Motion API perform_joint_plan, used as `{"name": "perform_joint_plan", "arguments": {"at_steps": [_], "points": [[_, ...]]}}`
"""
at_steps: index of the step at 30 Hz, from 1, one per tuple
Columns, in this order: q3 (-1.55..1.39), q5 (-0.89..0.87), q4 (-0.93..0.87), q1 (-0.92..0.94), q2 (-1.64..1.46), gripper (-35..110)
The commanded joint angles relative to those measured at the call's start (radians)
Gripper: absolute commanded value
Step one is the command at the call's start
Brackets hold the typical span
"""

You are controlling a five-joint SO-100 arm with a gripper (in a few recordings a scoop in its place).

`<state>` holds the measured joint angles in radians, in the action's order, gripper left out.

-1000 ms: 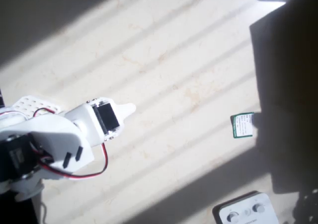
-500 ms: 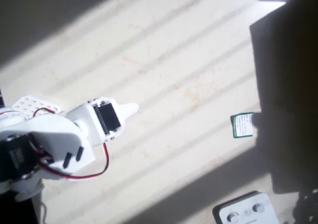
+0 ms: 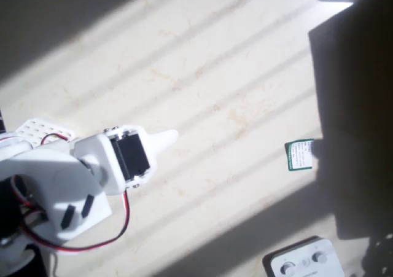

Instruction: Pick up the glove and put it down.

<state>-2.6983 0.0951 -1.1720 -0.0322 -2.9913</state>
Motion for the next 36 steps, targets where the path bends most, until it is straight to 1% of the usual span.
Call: {"name": "perform_joint_plan", "arguments": {"at_steps": [1, 5, 9, 13, 18, 27, 36], "points": [[0.235, 0.005, 0.015, -0.005, 0.218, 1], [0.511, 0.005, 0.043, -0.069, 0.497, 1], [0.762, 0.003, 0.107, -0.163, 0.756, 1], [0.986, -0.009, 0.158, -0.261, 0.996, 1], [1.241, -0.009, 0.179, -0.376, 1.276, 1], [1.635, -0.009, 0.183, -0.518, 1.701, 1], [1.902, -0.011, 0.184, -0.561, 1.996, 1]]}}
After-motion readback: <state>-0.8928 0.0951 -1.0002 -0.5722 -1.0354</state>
